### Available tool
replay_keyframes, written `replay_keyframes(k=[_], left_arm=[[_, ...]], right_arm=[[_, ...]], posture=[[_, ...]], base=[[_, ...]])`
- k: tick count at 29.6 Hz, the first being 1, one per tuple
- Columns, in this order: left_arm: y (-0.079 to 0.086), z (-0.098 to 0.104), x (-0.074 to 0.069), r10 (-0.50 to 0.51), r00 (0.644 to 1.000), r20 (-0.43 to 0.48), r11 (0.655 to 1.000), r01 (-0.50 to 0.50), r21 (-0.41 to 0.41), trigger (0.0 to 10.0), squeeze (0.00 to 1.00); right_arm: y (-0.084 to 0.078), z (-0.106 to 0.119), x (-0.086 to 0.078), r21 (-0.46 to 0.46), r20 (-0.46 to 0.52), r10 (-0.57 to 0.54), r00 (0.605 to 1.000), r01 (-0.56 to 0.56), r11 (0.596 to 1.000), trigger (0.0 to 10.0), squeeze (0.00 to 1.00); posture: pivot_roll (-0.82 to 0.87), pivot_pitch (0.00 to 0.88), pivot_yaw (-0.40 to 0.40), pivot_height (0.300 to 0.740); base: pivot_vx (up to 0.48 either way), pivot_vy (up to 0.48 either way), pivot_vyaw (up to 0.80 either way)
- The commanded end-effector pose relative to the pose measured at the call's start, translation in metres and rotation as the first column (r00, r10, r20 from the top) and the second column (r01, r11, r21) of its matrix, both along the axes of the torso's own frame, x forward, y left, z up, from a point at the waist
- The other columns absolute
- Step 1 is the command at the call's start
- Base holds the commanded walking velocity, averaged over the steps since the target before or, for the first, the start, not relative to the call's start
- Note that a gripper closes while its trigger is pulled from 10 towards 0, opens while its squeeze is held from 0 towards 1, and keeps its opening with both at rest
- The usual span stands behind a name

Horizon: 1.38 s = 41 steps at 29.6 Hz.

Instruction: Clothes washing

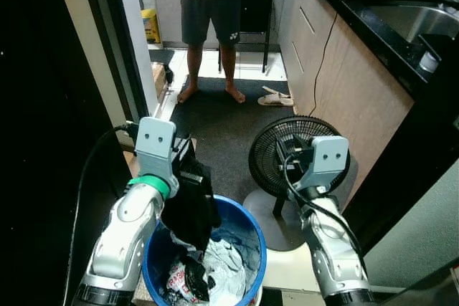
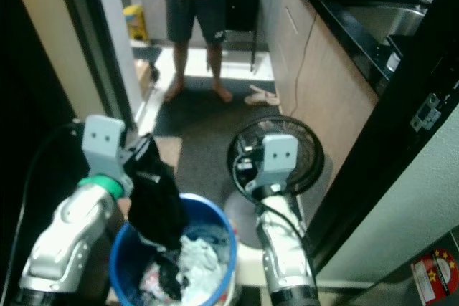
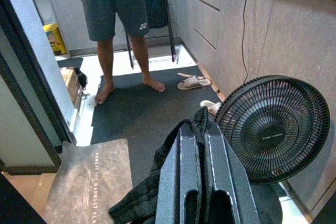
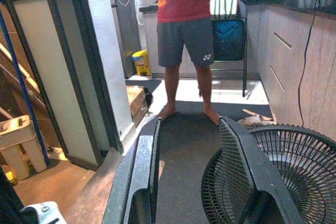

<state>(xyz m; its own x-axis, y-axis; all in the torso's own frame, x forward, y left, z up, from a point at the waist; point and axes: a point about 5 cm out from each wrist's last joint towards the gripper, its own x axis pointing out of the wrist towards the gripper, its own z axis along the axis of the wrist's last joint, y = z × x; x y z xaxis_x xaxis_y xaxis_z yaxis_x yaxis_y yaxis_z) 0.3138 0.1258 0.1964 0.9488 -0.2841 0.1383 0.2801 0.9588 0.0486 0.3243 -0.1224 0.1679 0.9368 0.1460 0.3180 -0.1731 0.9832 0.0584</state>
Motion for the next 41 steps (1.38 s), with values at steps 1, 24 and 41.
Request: replay_keyframes(k=[1, 24, 41], left_arm=[[0.003, 0.0, 0.002, 0.013, 1.0, 0.001, 1.0, -0.014, 0.006, 10.0, 0.0], [0.023, -0.001, -0.011, 0.114, 0.993, 0.009, 0.993, -0.114, 0.022, 10.0, 0.0], [0.015, 0.001, -0.006, 0.079, 0.997, 0.008, 0.997, -0.079, 0.027, 10.0, 0.0]], right_arm=[[0.0, 0.001, 0.0, 0.008, 0.007, -0.007, 1.0, 0.007, 1.0, 10.0, 0.0], [0.016, 0.004, 0.009, 0.037, -0.009, 0.051, 0.999, -0.051, 0.998, 10.0, 0.0], [0.006, 0.006, 0.01, 0.066, 0.001, 0.0, 1.0, 0.0, 0.998, 10.0, 0.0]], posture=[[-0.04, 0.018, 0.047, 0.74], [0.05, 0.045, 0.0, 0.74], [0.02, 0.025, 0.021, 0.74]], base=[[0.0, 0.0, 0.0], [0.0, 0.0, -0.46], [0.0, 0.0, -0.74]])
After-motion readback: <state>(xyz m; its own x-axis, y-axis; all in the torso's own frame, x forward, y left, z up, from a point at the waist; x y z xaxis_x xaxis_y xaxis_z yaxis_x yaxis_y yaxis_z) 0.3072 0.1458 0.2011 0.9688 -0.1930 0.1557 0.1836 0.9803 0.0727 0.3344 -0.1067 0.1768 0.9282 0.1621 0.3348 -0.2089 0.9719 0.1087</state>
